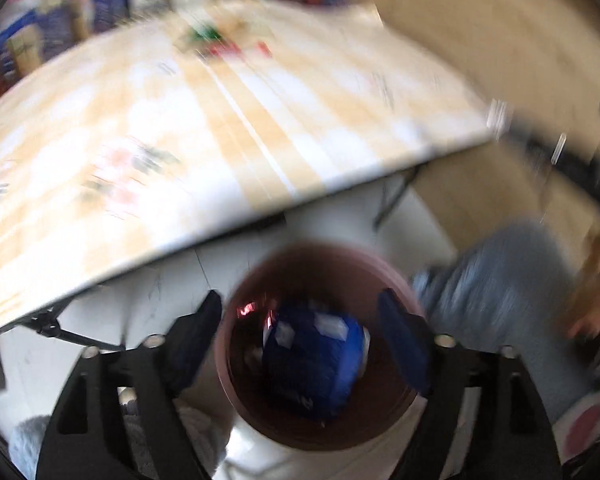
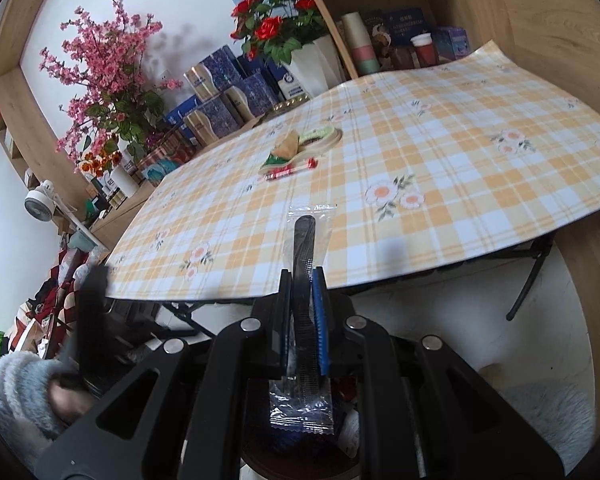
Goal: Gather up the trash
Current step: 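Lower the wrapped fork into the bin and open the right gripper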
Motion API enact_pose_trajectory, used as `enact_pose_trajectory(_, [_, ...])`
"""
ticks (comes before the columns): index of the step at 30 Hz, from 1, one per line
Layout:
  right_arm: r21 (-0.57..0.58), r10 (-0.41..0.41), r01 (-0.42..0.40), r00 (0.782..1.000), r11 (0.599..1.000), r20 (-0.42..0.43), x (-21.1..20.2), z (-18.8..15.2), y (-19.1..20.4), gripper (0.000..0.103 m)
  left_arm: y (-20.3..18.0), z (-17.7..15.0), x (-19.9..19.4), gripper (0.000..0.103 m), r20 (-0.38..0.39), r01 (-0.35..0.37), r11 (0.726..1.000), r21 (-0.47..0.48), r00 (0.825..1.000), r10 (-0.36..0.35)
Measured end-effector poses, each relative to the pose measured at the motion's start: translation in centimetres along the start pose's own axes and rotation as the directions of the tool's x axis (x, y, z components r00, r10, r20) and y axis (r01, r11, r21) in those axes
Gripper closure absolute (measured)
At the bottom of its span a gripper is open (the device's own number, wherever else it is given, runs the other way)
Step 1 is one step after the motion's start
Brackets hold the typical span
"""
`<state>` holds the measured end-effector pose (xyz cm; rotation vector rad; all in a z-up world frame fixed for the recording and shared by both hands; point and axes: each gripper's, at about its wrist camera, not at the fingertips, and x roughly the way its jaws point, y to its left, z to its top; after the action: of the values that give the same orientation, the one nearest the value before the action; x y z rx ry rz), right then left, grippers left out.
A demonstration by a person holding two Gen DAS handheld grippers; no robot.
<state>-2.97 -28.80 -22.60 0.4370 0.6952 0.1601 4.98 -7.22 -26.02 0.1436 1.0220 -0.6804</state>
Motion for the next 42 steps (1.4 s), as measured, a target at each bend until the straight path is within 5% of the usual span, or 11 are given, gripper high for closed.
enact_pose_trajectory(5, [-0.052,0.000,-0.004,0.997,0.999,-0.071,2.4,-1.7,1.5,0.089,1.9,0.1,-5.9,0.010,0.186,-0.086,0.994,-0.069,0.978,0.098])
enact_pose_trajectory(10, [-0.155,-0.025,0.003,0.990,0.988,-0.140,4.7,-3.2,3.6,0.089,3.5,-1.7,-11.0,0.007,0.333,-0.172,0.978,-0.116,0.921,0.202])
enact_pose_trajectory(18, [-0.263,-0.095,0.036,0.972,0.964,-0.213,7.0,-4.9,5.4,0.089,2.8,-4.6,-13.6,0.006,0.430,-0.264,0.947,-0.183,0.845,0.319])
enact_pose_trajectory(24, [-0.286,-0.108,0.038,0.967,0.958,-0.232,7.1,-5.3,5.5,0.089,5.2,-4.6,-12.3,0.006,0.357,-0.230,0.939,-0.255,0.880,0.313])
enact_pose_trajectory(42, [-0.336,-0.153,0.048,0.943,0.941,-0.295,8.3,-6.2,6.0,0.089,7.9,-5.3,-12.3,0.006,0.347,-0.151,0.911,-0.384,0.891,0.293])
